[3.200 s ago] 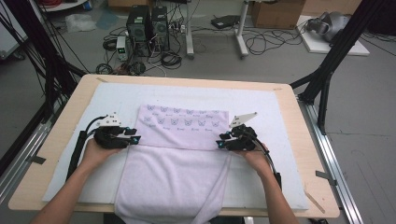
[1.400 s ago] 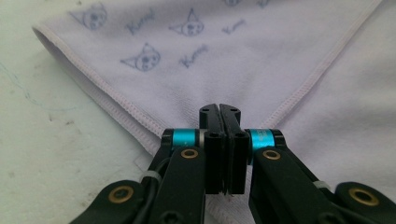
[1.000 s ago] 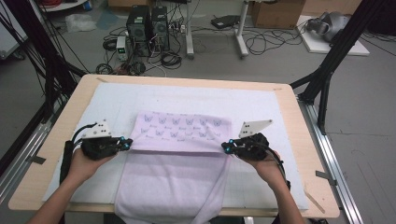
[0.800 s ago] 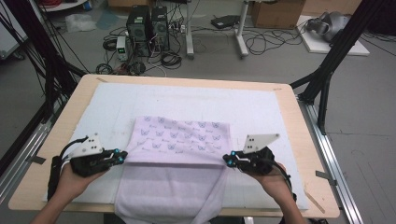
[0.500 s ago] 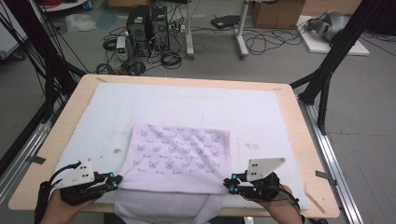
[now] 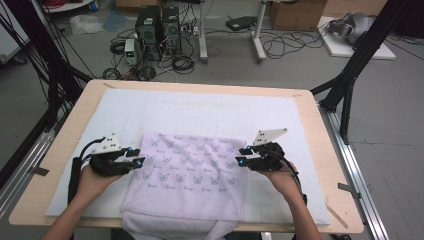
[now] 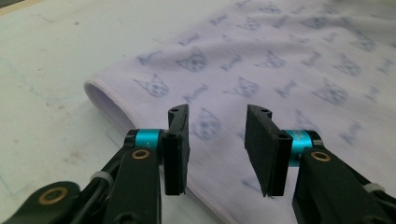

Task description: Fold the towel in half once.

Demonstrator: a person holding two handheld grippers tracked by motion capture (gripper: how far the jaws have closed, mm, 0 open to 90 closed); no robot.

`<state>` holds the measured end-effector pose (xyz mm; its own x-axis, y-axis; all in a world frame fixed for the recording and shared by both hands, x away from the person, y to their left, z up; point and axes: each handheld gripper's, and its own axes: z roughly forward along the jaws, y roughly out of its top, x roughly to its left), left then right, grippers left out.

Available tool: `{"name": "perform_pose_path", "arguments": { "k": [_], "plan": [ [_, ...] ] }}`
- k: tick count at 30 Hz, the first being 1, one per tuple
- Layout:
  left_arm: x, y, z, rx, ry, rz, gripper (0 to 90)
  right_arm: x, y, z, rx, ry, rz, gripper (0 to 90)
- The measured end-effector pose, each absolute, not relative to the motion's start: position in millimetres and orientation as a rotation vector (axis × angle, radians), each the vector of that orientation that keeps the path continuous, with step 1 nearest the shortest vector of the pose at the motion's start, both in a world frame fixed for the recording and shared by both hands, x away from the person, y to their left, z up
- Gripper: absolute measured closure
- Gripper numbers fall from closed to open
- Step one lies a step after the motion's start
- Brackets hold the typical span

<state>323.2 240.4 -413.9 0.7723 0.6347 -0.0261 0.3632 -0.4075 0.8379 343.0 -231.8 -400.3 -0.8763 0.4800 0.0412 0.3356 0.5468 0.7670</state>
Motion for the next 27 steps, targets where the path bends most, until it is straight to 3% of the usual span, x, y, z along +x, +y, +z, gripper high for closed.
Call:
{"name": "perform_pose_path", "arguments": {
  "k": [10,18,23,26,27],
  "plan": [
    [374,226,-399,2.008,0.759,0.400,56.5,393,-231,-397,0.761,2.571,1.232,52.1],
    [406,233,-423,2.042,0.900,0.337,39.7,411,-230,-410,0.839,2.575,1.153,45.9],
    [415,229,-439,2.091,0.957,0.332,36.6,420,-233,-426,0.898,2.621,1.103,46.1],
    [416,227,-444,2.113,0.964,0.353,46.2,423,-231,-436,0.915,2.658,1.054,52.4],
    [416,229,-443,2.101,0.933,0.297,64.7,422,-229,-438,0.899,2.647,1.053,60.5]
  ]
}}
